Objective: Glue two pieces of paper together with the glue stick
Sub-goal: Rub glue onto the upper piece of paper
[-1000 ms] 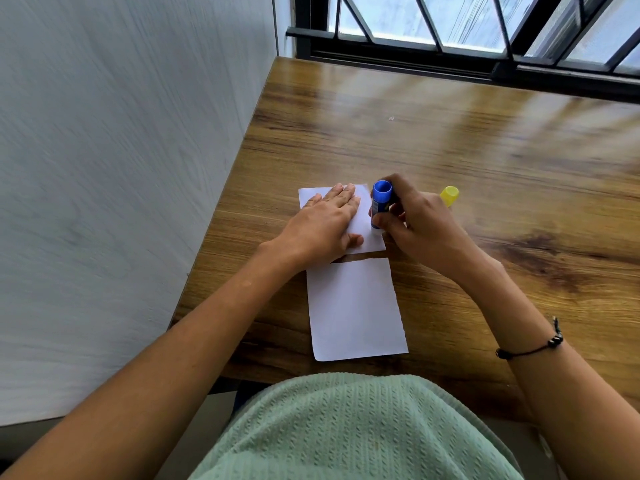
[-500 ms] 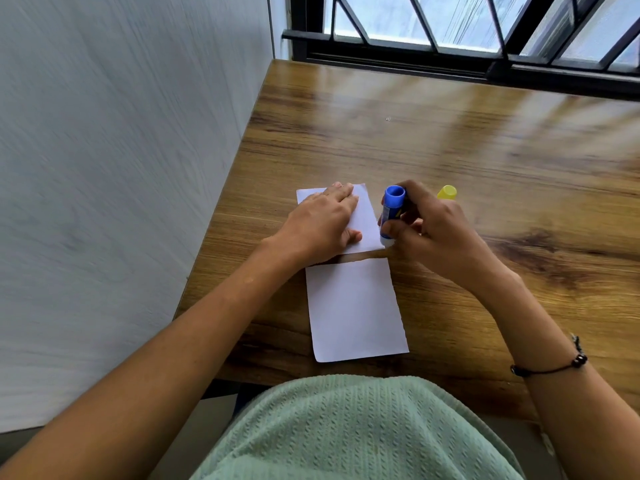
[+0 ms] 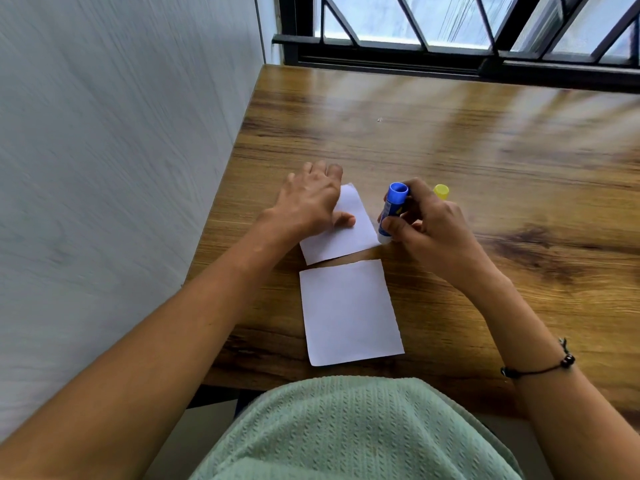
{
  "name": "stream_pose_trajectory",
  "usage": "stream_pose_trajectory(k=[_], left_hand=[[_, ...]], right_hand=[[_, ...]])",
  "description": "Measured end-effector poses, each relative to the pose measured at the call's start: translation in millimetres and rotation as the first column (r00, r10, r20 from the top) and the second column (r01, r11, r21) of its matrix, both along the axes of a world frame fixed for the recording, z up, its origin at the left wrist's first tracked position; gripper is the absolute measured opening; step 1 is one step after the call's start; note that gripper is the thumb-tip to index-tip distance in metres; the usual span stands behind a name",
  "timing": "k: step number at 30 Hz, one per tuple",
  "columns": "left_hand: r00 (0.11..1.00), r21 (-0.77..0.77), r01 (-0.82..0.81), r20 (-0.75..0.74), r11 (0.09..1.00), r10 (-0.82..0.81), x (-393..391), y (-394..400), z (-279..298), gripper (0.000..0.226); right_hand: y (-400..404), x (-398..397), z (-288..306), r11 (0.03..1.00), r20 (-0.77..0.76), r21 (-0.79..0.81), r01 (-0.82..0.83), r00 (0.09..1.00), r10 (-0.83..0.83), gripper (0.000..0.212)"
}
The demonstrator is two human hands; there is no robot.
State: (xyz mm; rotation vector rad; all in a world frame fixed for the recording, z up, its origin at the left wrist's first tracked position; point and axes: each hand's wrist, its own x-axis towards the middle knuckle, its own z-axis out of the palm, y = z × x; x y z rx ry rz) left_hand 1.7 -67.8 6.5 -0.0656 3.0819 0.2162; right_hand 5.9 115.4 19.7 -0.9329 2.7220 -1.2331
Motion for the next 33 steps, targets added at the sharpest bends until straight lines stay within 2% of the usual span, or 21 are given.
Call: stream_pose_trajectory(k=[6, 12, 16, 21, 25, 27, 29, 31, 33], left_hand=[[0.979, -0.064, -0.189, -0.088, 0.98, 0.183, 9, -1, -3, 0.072], [0.941, -0.098, -0.297, -0.202, 0.95, 0.273, 19, 4, -3, 0.068], [0.902, -0.051, -0.4, -0.196, 0.915, 0.384, 25, 5, -1, 0.066], [0.881, 0.071, -0.43, -0.185, 0.9, 0.436, 26, 11, 1, 0.059], [0.889, 0.063, -0.432, -0.137, 0.9, 0.437, 27, 14, 4, 0.063], [0.901, 0.05, -0.416, -0.11, 0.908, 0.419, 28, 14, 5, 0.057], [0.935, 0.029, -0.324, -0.14, 0.946, 0.325, 30, 14, 7, 0.047], [0.979, -0.013, -0.108, -0.173, 0.994, 0.104, 29, 14, 9, 0.039], [0.979, -0.008, 0.132, -0.153, 0.991, -0.132, 22, 16, 9, 0.041]], right_hand=[[0, -1, 1, 1.0, 0.017, -0.011, 0.017, 1.0, -0.017, 0.025], [-3, -3, 4, 0.999, 0.019, -0.025, 0.026, 0.999, -0.026, 0.024], [-2, -3, 7, 0.998, 0.024, -0.048, 0.036, 0.999, -0.035, 0.023], [-2, -4, 9, 0.998, 0.017, -0.042, 0.045, 0.999, -0.044, 0.025], [-2, -4, 10, 0.998, 0.018, -0.04, 0.047, 0.999, -0.047, 0.026], [-1, -4, 10, 0.997, 0.018, -0.048, 0.055, 0.998, -0.054, 0.026], [-1, -4, 11, 0.996, 0.021, -0.066, 0.066, 0.998, -0.065, 0.026], [-1, -4, 11, 0.991, 0.034, -0.101, 0.089, 0.996, -0.086, 0.025], [-1, -3, 11, 0.983, 0.038, -0.142, 0.119, 0.993, -0.115, 0.024]])
